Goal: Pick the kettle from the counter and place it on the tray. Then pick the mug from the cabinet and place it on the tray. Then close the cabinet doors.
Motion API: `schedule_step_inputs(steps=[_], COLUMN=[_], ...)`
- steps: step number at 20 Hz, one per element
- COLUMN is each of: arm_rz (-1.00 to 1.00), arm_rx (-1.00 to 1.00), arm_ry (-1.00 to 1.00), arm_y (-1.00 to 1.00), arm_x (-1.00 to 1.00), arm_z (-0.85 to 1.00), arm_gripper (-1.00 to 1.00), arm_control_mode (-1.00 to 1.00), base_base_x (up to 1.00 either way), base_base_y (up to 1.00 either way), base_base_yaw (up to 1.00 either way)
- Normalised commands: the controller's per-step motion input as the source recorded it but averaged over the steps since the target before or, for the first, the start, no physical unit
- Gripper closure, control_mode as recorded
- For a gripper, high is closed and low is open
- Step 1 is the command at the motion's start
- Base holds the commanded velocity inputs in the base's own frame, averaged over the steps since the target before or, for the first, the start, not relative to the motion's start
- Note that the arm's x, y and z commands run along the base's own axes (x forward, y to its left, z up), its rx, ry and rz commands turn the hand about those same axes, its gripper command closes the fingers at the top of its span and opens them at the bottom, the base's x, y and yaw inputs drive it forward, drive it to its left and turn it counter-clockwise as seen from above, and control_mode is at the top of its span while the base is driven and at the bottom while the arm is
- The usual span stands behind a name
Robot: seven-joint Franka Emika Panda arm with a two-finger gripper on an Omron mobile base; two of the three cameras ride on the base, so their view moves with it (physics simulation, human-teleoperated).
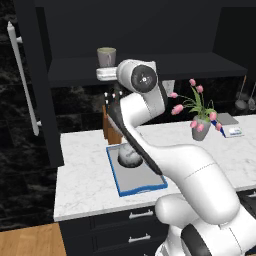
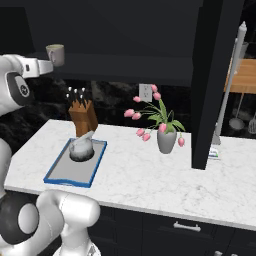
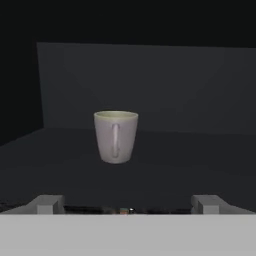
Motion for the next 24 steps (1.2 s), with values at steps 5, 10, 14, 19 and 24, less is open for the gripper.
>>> schedule_step_inputs(steps=[5, 10, 14, 19, 24], arm_rz=[-0.02, 0.0, -0.02, -0.02, -0.01], arm_rx=[0.0, 0.0, 0.0, 0.0, 0.0], arm_ry=[0.0, 0.0, 0.0, 0.0, 0.0], arm_y=[0.24, 0.03, 0.0, 0.0, 0.02], arm_x=[0.31, 0.35, 0.33, 0.32, 0.32], arm_z=[0.0, 0.0, 0.0, -0.01, 0.0], arm_gripper=[-1.0, -1.0, -1.0, -1.0, -1.0], arm_control_mode=[-1.0, -1.0, -1.0, -1.0, -1.0], base_base_x=[0.0, 0.0, 0.0, 0.0, 0.0], base_base_y=[0.0, 0.0, 0.0, 0.0, 0.0], base_base_yaw=[0.0, 0.0, 0.0, 0.0, 0.0])
